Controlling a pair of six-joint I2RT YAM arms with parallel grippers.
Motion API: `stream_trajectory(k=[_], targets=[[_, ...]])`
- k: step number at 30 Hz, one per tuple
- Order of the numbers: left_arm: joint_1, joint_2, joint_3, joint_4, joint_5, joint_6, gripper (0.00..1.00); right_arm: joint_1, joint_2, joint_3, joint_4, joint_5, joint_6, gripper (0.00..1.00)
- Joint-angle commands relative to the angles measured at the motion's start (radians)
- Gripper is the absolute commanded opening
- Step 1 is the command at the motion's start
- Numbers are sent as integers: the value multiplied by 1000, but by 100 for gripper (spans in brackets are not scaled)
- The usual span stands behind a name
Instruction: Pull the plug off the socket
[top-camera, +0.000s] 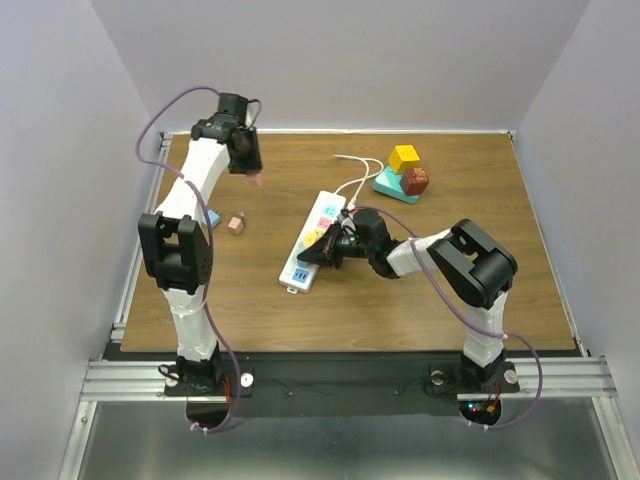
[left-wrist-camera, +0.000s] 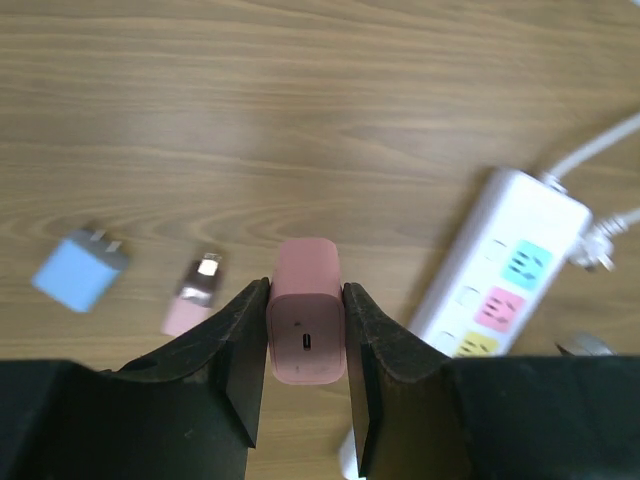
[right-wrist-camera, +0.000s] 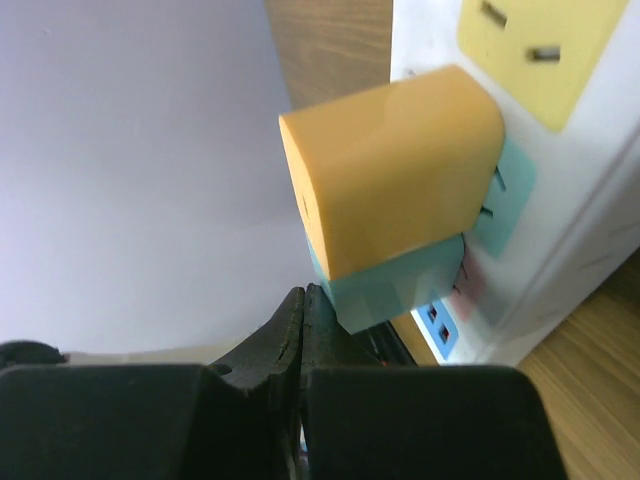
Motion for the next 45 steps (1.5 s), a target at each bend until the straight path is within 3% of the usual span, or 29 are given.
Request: stream_trajectory(k=[1,6,11,15,20,22,24,28,30,31,36,45], targets=[[82,20,-9,44,-44,12,0,7,-5,-25,-279,-24,-163,1],[149,96,2,58,-70,3,0,8,-112,41,-300,-144,-258,0],[160,135,-17,62,-87,33,0,8,-223,43,-429,-115,-336,0],[165,142,-57,70,-83,33,38,8,-269,-12,-431,-92,-333,0],[163,90,-127,104,-70,33,53,8,-300,-46,-431,-72,-318,1],[163,74,-135,102,-72,30,75,8,-309,-49,-431,-66,-319,1],[161,62,-139,102,-67,27,86,5,-321,-51,-432,-55,-321,5],[126,19,-144,98,-32,35,88,5,-338,-48,-435,-35,-312,7],[90,-7,-141,95,52,76,87,5,-339,-51,-435,-23,-302,8],[12,-18,-138,90,124,99,85,5,-336,-58,-437,-17,-296,8],[-194,30,-100,29,172,161,81,7,-330,-80,-437,-15,-269,9],[-305,37,-150,7,111,182,79,5,-361,-117,-435,5,-261,23]])
